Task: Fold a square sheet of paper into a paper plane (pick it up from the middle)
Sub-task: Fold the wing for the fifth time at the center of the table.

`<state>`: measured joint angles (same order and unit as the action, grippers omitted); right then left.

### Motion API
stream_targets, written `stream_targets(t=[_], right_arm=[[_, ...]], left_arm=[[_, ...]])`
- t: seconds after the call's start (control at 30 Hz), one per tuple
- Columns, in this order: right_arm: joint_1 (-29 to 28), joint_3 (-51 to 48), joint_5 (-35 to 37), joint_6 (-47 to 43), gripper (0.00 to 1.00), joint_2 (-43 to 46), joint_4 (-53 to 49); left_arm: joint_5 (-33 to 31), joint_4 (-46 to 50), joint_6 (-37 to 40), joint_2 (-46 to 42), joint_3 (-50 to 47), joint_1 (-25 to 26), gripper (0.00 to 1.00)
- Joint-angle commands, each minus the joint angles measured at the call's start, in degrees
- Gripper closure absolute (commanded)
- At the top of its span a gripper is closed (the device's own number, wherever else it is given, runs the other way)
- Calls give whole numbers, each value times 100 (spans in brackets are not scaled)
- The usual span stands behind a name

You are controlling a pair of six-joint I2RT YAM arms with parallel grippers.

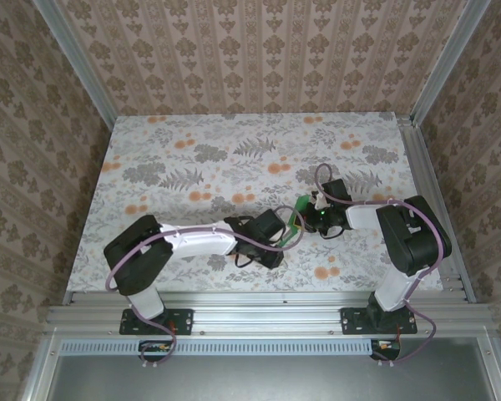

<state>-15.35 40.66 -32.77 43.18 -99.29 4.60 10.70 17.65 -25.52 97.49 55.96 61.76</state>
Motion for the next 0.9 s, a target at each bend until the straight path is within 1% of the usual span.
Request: stream_targets(t=[0.0,0.13,0.2,0.3,0.43,0.5,0.63,0.77,0.87], right_arm=[[-42,-315,1045,-161,100,-444,-759],[-49,-322,998,-154,100,-432,-746],[-60,-322,977,-145,100,-442,-724],[-78,-303,957,-141,100,-456,-715],[-81,-294,942,-134,100,-456,-715],[-80,-285,930,-134,100,-464,-713],[-79,-304,930,-128,100,-469,-694],[-76,-309,932,-135,100,-476,-715],[-75,-320,955,-136,100,-465,-723]], left_arm=[[403,-191,25,-121,319,-177,80],[515,-520,-19,-34,378,-463,82],[711,-921,-178,66,300,-643,86],[1023,-1510,-432,238,208,-818,88],[1348,-1812,-587,576,273,-884,94],[1451,-1814,-631,753,292,-907,97],[1453,-2172,-800,796,10,-966,99],[1676,-2501,-947,967,-138,-981,99],[1725,-2603,-1031,1035,-271,-982,99]])
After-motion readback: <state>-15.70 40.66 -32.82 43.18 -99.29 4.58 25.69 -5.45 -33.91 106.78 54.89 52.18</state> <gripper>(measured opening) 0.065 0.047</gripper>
